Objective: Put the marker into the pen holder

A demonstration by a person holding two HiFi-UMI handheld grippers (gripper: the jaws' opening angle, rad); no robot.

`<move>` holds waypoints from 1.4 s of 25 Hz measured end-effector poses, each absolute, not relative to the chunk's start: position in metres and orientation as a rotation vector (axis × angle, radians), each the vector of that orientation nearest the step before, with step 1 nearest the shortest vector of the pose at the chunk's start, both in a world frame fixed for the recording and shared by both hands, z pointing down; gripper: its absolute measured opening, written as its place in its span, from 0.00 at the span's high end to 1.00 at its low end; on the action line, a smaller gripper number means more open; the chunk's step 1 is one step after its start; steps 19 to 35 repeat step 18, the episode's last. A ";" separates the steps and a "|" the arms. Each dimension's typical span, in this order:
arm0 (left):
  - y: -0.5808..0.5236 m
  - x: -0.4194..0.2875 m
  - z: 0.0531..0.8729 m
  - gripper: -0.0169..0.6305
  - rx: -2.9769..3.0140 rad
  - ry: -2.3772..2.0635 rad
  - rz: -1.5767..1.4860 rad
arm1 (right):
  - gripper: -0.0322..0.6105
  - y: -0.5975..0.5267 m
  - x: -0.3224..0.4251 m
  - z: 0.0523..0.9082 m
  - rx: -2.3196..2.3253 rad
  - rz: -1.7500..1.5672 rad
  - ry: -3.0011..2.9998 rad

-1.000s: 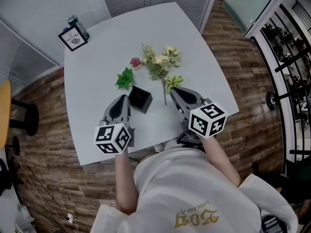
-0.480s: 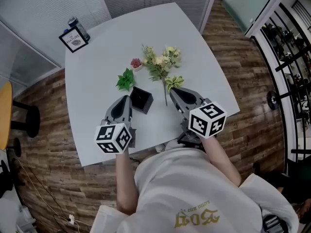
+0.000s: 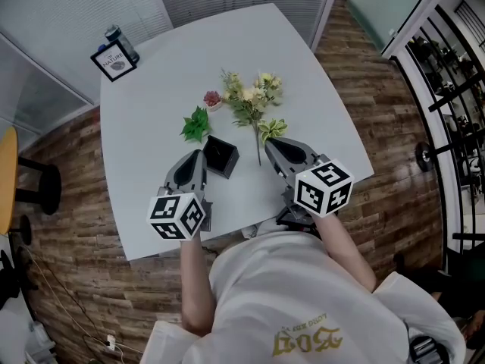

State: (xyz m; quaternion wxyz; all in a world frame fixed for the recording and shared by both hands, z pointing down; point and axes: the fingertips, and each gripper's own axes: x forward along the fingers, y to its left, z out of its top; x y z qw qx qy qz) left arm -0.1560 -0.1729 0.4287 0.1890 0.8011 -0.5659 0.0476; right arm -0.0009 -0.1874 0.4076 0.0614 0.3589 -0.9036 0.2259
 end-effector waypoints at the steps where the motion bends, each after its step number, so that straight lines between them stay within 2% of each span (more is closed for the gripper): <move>1: -0.173 -0.157 0.429 0.95 2.252 -1.591 0.133 | 0.92 -0.188 -0.001 0.408 1.084 0.685 -2.733; 35: -0.177 -0.163 0.433 0.95 2.235 -1.577 0.125 | 0.92 -0.192 -0.004 0.412 1.085 0.722 -2.723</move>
